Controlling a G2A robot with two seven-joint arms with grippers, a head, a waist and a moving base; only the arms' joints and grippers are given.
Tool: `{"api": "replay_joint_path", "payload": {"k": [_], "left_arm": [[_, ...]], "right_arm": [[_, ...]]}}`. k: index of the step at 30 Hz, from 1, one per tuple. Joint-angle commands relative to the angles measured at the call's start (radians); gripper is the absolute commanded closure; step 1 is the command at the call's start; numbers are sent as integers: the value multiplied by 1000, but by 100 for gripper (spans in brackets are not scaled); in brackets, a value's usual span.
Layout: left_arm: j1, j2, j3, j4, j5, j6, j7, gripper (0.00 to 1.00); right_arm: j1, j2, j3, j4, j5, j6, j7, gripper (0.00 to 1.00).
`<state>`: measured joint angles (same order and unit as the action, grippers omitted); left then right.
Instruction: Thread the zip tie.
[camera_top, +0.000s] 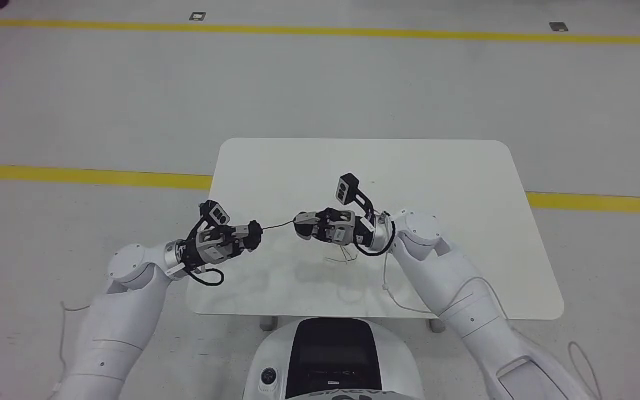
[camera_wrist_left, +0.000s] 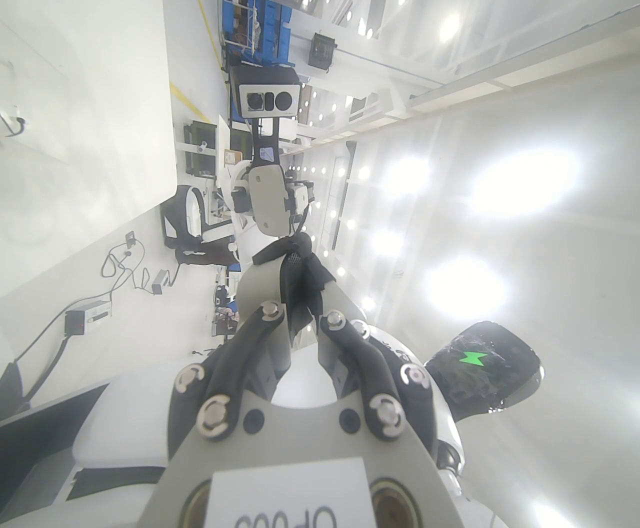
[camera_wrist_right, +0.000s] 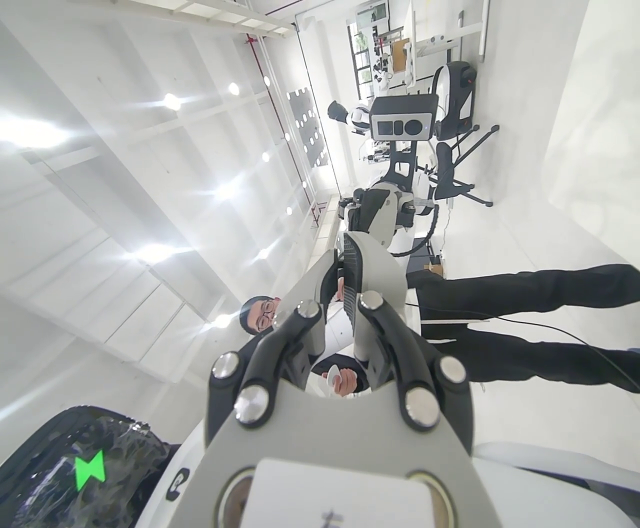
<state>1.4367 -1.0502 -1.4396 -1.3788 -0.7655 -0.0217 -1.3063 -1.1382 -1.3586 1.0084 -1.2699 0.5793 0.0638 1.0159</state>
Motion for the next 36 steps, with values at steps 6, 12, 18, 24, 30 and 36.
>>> {"api": "replay_joint_path", "payload": {"k": [6, 12, 18, 24, 30, 36], "left_arm": [[0, 0, 0, 0, 0, 0, 0, 0], [0, 0, 0, 0, 0, 0, 0, 0], [0, 0, 0, 0, 0, 0, 0, 0], [0, 0, 2, -3, 6, -1, 4, 0], [-19, 2, 17, 0, -33, -25, -64, 29], [-59, 3, 48, 29, -55, -37, -84, 0]], "right_arm": [[-7, 3, 6, -8, 10, -14, -13, 100], [-14, 6, 7, -13, 18, -20, -29, 100], [-14, 7, 5, -14, 14, -34, -36, 100], [-16, 7, 6, -15, 14, -35, -41, 100], [-37, 4, -7, -39, 46, -46, -56, 100], [-32, -6, -44, -34, 75, -52, -52, 100]]}}
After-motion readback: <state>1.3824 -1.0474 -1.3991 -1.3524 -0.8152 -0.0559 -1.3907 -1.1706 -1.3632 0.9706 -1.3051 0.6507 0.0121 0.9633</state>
